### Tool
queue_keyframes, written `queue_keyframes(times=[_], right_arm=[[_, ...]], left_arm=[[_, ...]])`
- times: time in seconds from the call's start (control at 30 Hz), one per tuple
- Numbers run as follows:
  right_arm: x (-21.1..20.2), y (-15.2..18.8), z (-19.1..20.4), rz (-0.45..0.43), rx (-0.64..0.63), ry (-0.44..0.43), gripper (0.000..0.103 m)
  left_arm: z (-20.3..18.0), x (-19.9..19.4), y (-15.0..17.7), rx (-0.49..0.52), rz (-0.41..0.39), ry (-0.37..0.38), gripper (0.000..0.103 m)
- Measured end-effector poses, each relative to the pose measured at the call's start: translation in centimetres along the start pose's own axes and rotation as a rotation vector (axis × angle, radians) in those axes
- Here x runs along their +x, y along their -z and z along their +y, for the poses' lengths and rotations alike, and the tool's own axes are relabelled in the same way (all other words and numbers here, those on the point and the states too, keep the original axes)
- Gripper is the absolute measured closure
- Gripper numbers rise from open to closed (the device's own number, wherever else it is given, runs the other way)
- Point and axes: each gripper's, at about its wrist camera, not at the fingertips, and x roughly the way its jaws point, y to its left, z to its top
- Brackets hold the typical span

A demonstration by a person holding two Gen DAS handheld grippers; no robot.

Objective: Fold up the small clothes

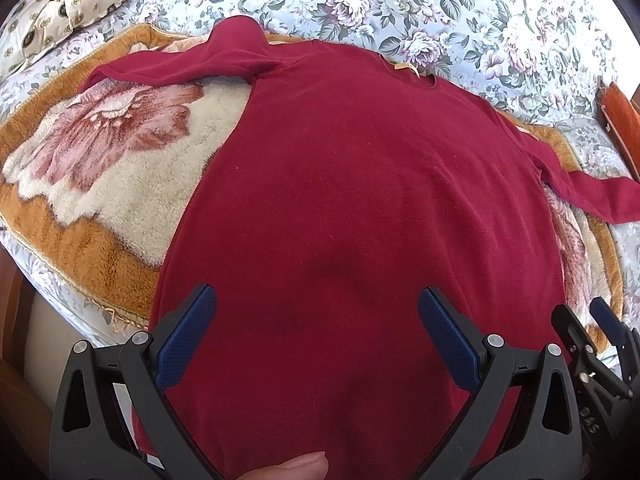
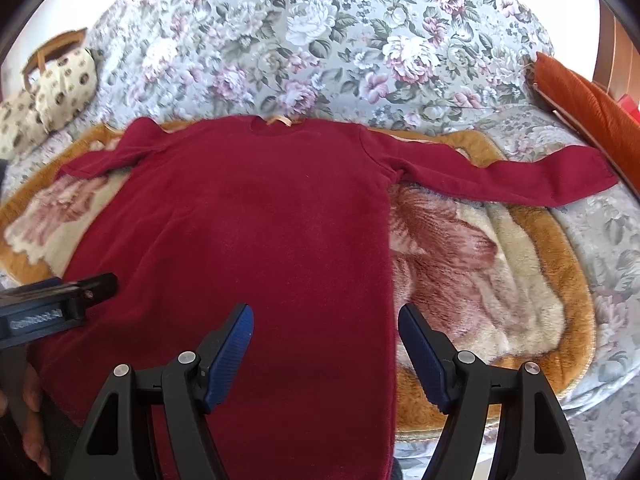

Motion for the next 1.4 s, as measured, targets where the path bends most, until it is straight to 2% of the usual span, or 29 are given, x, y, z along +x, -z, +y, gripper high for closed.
queue_keyframes(times=[0.13, 0.3, 1.4], right_arm=[[0.2, 0.3, 0.9, 0.016, -0.033, 0.092, 0.030], [0.3, 0.2, 0.9, 0.029, -0.056, 0.136, 0.030], [0.6, 0.0, 1.5, 0.049, -0.067, 0.128, 0.030]], left_arm=[[0.0, 0.0, 0.0, 0.002, 0.000, -0.001, 0.001], [0.2, 0.0, 0.0, 0.005, 0.001, -0.004, 0.001], [0.7, 0.1, -0.2, -0.016, 0.017, 0.027, 0.001]])
